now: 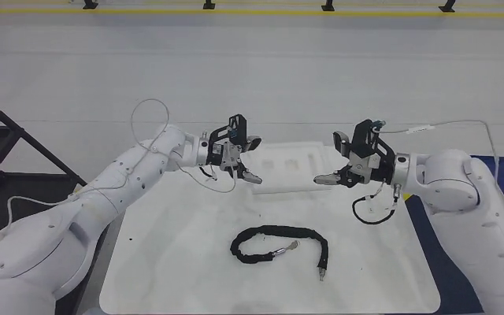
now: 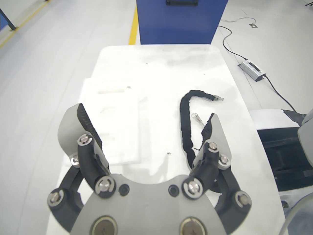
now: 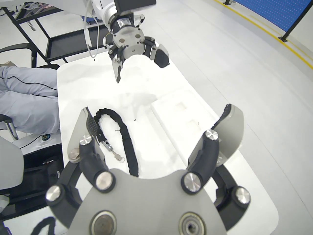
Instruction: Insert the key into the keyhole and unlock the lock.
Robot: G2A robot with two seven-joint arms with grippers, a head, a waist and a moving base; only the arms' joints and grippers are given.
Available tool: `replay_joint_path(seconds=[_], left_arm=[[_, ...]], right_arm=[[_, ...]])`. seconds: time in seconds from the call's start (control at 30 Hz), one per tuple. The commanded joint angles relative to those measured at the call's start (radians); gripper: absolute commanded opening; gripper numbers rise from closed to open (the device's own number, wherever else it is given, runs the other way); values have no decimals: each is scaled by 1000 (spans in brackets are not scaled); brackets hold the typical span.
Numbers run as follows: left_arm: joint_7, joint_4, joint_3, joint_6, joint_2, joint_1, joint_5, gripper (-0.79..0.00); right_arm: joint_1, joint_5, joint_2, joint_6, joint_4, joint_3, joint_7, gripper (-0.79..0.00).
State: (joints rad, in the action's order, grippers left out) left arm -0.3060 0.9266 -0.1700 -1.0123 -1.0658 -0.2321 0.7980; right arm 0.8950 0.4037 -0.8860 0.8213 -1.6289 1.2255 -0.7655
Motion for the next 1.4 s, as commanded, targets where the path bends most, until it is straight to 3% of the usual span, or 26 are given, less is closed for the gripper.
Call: replay_joint_path(seconds=[0.0,0.23,0.53,1.37], left_arm=[[-51,0,0,0,18,26,26,0],[-131,-11,0,0,52,91,51,0],[-56,-32,0,0,39,145,-64,0],[-30,-28,0,0,34,147,-100,-1]], right_arm=[[-57,-8,-7,35,58,-33,4,0],[-224,-13,-34,157,219,-132,22,0],[-372,4,-59,191,313,-215,41,0],[-377,9,-59,191,314,-217,47,0]])
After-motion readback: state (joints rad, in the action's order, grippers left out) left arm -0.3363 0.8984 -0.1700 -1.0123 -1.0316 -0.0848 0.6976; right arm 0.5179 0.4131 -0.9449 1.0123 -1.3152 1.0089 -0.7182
